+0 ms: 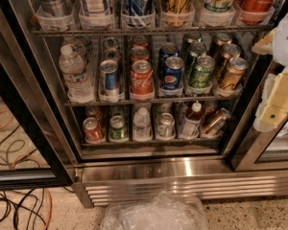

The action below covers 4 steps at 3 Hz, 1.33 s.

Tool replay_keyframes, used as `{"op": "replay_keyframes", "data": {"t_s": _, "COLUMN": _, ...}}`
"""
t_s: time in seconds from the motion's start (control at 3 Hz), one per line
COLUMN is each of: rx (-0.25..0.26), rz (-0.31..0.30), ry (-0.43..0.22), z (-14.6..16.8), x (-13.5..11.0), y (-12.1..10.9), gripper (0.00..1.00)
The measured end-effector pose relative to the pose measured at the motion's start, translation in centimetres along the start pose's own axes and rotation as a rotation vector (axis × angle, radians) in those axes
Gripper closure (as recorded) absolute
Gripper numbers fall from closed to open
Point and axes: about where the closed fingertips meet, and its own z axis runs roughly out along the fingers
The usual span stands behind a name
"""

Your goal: Pick water bottle from bottom shelf of fridge

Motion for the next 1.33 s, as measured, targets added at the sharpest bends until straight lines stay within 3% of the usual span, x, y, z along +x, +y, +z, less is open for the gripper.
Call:
{"op": "replay_keyframes", "data": {"t_s": 0.33, "rx": 0.0, "rz": 0.0, "ry": 0.0, "z": 0.0, "x": 0.0, "y": 0.0, "gripper": 0.0}}
{"op": "replay_keyframes", "data": {"t_s": 0.67, "rx": -0.01, "rz": 0.068, "ry": -0.077, "z": 2.2, "x": -2.1, "y": -0.1, "gripper": 0.0}}
{"op": "replay_keyframes", "data": {"t_s": 1.0, "rx": -0.056, "rz": 0.192, "ry": -0.235, "z": 6.1, "x": -6.3, "y": 1.1, "gripper": 0.0}}
{"op": "replay_keyframes", "data": {"t_s": 1.33, "rx": -0.009, "rz": 0.206, "ry": -0.3, "z": 5.8, "x": -7.9, "y": -0.1, "gripper": 0.0}}
